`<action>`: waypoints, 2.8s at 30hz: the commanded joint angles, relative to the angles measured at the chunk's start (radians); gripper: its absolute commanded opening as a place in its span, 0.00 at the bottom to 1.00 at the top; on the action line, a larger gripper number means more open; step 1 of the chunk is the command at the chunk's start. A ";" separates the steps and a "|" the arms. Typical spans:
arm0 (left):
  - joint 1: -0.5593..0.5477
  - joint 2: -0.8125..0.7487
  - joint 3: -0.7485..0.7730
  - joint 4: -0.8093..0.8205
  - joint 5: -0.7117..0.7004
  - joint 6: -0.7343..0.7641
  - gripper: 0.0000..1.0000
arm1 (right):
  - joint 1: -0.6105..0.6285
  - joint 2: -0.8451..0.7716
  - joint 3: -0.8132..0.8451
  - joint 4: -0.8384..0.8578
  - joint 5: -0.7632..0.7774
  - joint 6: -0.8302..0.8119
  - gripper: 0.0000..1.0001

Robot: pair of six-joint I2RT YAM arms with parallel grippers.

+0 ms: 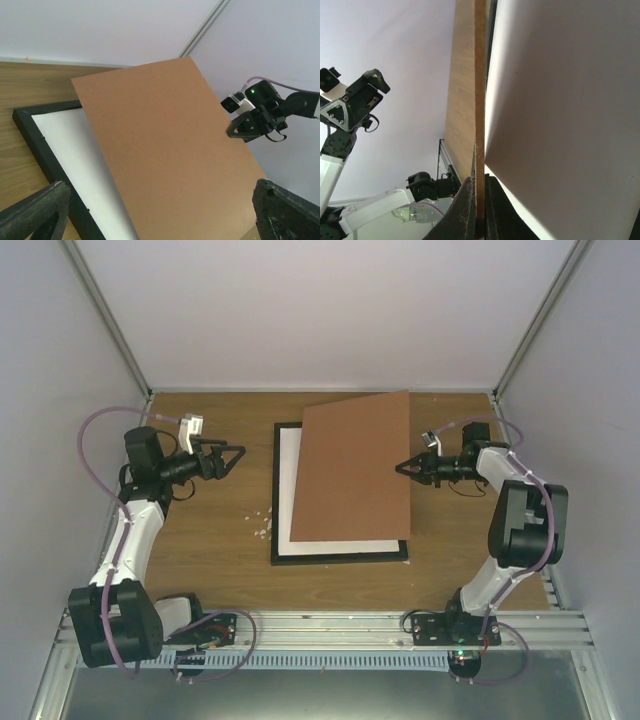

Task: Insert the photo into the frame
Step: Place the photo frame item in the photo frame.

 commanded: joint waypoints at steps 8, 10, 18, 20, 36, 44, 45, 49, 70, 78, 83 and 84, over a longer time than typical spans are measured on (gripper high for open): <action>-0.011 0.030 -0.017 0.009 -0.013 0.026 0.99 | 0.033 0.077 0.046 -0.033 -0.102 -0.048 0.01; -0.012 0.032 -0.023 0.013 -0.013 0.023 0.99 | 0.033 0.088 0.053 -0.048 -0.114 -0.057 0.00; -0.015 0.042 -0.031 0.017 -0.013 0.022 0.99 | 0.044 0.175 0.125 -0.149 -0.110 -0.149 0.01; -0.015 0.045 -0.031 0.015 -0.015 0.022 0.99 | 0.055 0.201 0.153 -0.166 -0.113 -0.162 0.01; -0.016 0.079 -0.031 0.014 -0.014 0.022 0.99 | 0.079 0.323 0.204 -0.184 -0.091 -0.165 0.01; -0.016 0.096 -0.027 0.013 -0.018 0.021 0.99 | 0.109 0.325 0.189 -0.188 -0.103 -0.171 0.00; -0.017 0.097 -0.028 0.014 -0.018 0.021 0.99 | 0.109 0.322 0.178 -0.178 -0.103 -0.161 0.01; -0.016 0.096 -0.028 0.006 -0.026 0.028 0.99 | 0.096 0.292 0.161 -0.171 -0.112 -0.149 0.01; -0.018 0.101 -0.033 0.008 -0.027 0.028 0.99 | 0.123 0.341 0.200 -0.153 0.012 -0.155 0.05; -0.018 0.105 -0.036 0.013 -0.027 0.029 0.99 | 0.123 0.314 0.198 -0.146 0.073 -0.140 0.37; -0.018 0.104 -0.039 0.016 -0.025 0.026 0.99 | 0.122 0.265 0.204 -0.150 0.147 -0.136 0.65; -0.018 0.103 -0.038 0.017 -0.026 0.026 0.99 | 0.123 0.255 0.204 -0.149 0.170 -0.133 0.69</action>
